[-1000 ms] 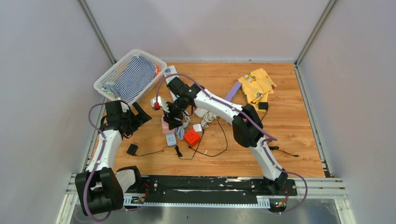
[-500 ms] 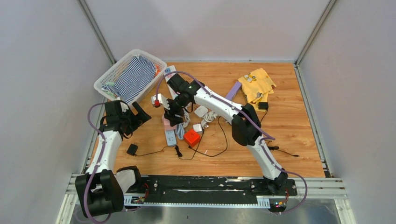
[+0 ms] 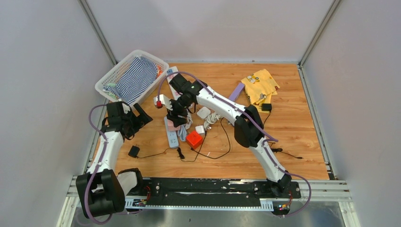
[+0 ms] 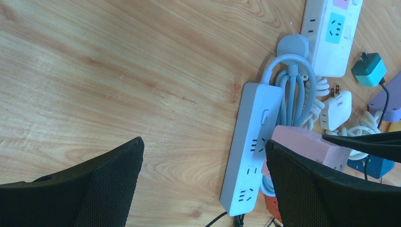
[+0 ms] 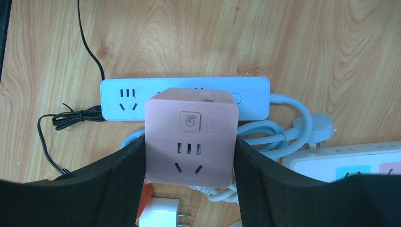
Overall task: Insert the plug
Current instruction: Insert the plug into the socket.
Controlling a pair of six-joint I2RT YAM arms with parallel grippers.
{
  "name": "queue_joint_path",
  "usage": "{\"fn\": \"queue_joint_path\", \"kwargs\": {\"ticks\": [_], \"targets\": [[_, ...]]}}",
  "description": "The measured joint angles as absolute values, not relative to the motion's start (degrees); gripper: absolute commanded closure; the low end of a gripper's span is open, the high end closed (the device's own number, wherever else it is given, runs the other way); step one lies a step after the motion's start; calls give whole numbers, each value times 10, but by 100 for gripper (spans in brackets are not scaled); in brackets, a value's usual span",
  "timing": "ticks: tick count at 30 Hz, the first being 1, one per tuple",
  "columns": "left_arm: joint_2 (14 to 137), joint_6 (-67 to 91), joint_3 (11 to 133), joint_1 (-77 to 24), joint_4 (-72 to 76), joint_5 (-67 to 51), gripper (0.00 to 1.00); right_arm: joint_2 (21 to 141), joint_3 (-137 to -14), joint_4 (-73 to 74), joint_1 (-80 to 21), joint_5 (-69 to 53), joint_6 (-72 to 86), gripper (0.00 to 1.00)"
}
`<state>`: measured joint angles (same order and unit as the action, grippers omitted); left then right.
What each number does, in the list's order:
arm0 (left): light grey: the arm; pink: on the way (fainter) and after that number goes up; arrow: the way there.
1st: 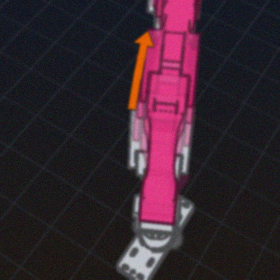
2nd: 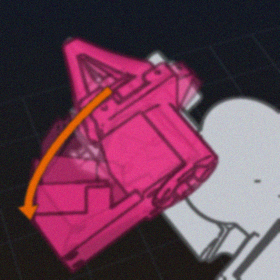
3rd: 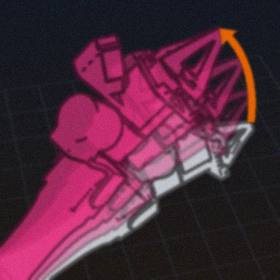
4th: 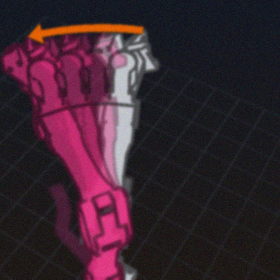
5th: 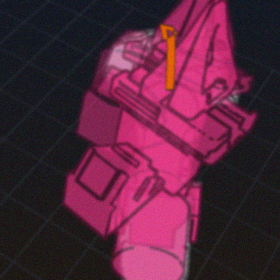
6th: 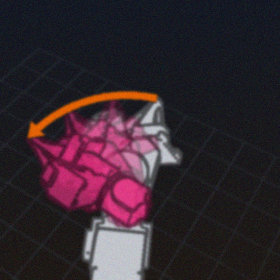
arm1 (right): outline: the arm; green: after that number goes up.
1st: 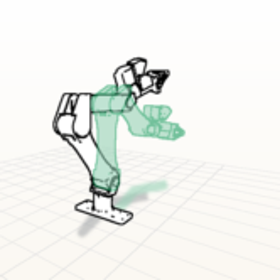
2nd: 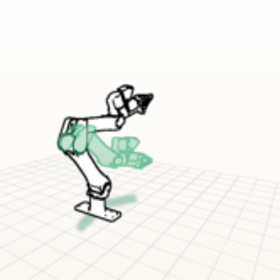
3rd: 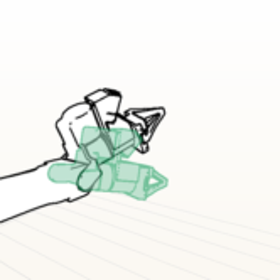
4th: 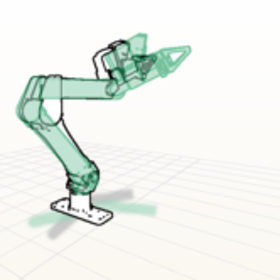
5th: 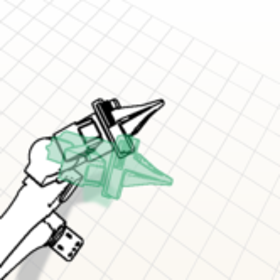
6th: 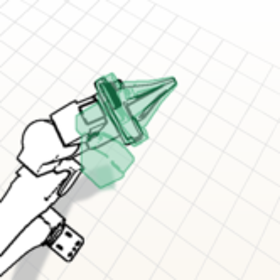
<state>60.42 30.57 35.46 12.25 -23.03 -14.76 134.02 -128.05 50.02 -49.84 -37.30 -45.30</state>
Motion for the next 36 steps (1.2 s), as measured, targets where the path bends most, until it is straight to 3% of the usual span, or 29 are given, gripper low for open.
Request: {"fn": "queue_joint_path", "kwargs": {"ticks": [36], "targets": [[614,319,354,123,-212,-159,0,1381,-1353,531,-510,-370,-449,84]]}}
